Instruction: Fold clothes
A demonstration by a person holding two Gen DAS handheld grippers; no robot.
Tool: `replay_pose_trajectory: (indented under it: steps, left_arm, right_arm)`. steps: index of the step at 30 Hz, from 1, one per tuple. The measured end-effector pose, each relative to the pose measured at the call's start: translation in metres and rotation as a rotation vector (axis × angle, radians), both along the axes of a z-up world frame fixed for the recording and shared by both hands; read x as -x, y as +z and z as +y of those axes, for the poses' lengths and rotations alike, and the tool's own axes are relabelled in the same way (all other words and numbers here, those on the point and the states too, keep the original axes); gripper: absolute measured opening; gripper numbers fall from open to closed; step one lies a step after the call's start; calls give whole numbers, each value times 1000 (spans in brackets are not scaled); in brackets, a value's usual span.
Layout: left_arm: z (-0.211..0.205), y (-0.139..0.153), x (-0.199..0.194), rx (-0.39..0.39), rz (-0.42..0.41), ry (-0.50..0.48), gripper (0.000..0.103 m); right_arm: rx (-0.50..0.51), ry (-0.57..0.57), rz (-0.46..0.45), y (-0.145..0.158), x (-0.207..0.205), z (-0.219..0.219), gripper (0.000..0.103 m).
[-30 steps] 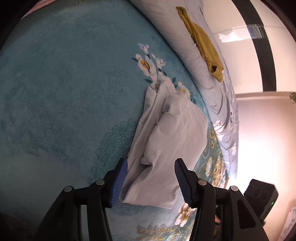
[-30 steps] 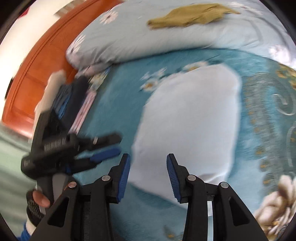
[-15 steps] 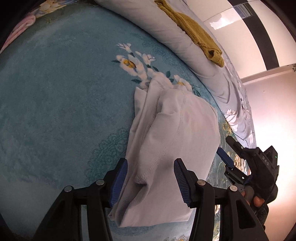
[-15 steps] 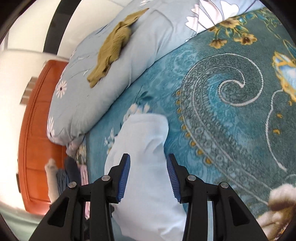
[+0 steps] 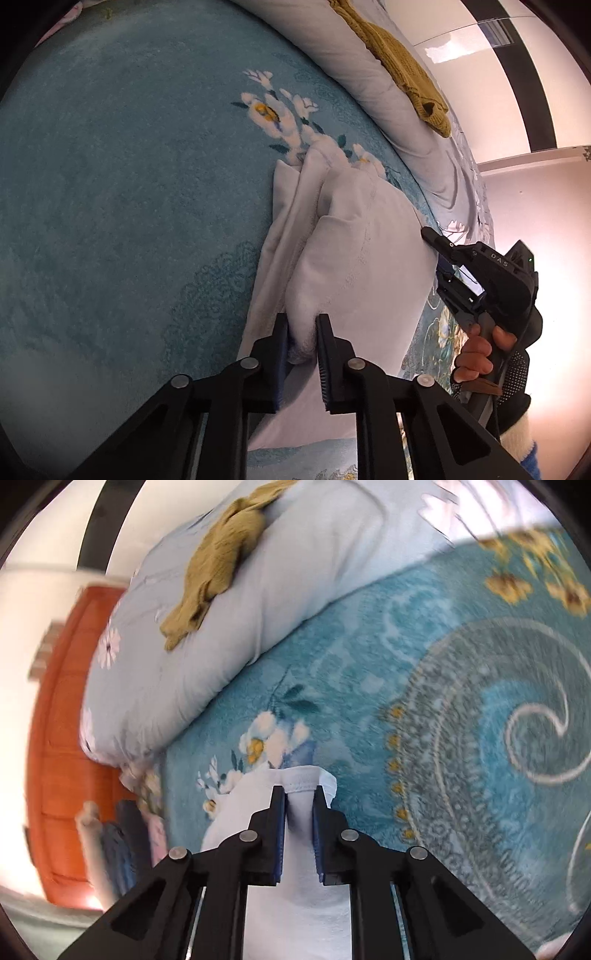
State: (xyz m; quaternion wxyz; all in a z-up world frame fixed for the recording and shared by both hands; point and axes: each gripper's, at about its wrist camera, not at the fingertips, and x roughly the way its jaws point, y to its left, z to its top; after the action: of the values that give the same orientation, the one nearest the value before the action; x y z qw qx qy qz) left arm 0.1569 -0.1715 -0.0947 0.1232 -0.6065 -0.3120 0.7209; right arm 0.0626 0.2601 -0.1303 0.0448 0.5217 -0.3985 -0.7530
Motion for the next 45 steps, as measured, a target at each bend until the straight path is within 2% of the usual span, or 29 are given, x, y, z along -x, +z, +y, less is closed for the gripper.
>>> replay_pose_trajectory:
  steps: [3, 6, 9, 12, 17, 18, 19, 20, 21, 22, 24, 26, 27, 28, 32, 35, 39, 45]
  left_arm:
    - [0, 8, -4, 44, 23, -1, 11]
    - [-2, 8, -5, 77, 15, 12, 11]
    - [-3, -6, -2, 89, -46, 19, 12]
    - [-3, -11, 0, 94, -60, 18, 15]
    - [-8, -10, 0, 4, -59, 36, 16]
    - [-10, -8, -1, -12, -52, 44, 19]
    - [-11, -5, -1, -23, -43, 52, 29]
    - [-12, -2, -1, -14, -29, 64, 36]
    - [-14, 3, -2, 6, -13, 77, 56]
    - [-15, 7, -3, 26, 3, 89, 70]
    - [-17, 14, -4, 63, 30, 104, 72]
    - [-20, 15, -4, 69, 32, 117, 75]
    - [-21, 14, -4, 75, 24, 125, 78]
    - [-23, 13, -4, 81, 17, 133, 79]
    - [-29, 14, -5, 59, 6, 150, 81]
    - [-29, 16, -6, 50, 17, 154, 84]
    - [-27, 19, -8, 51, 35, 155, 87]
    - [-32, 22, -12, 20, 33, 171, 89]
  right_arm:
    - [-62, 121, 93, 22, 9, -15, 9]
    - [-92, 171, 165, 34, 13, -23, 9]
    - [-139, 182, 101, 19, 21, -29, 9]
    - [-153, 176, 55, 6, 26, -34, 9]
    - [-201, 217, 35, 9, 34, -39, 11]
    - [-210, 224, 35, 11, 34, -39, 11]
    - [-211, 224, 40, 14, 32, -38, 13]
    - [-211, 223, 45, 16, 30, -36, 27]
    - [-200, 215, 58, 18, 25, -33, 35]
    - [-188, 206, 70, 21, 20, -31, 43]
    - [-156, 185, 101, 25, 1, -25, 44]
    - [-116, 187, 85, 18, -23, -22, 46]
    - [-95, 189, 76, 15, -35, -20, 48]
    - [-81, 193, 63, 10, -47, -20, 55]
    - [-15, 203, 13, -11, -99, -20, 56]
    - [43, 170, 11, -18, -129, -19, 56]
    - [84, 142, 1, -23, -156, -21, 56]
    - [190, 95, 11, -34, -175, -27, 56]
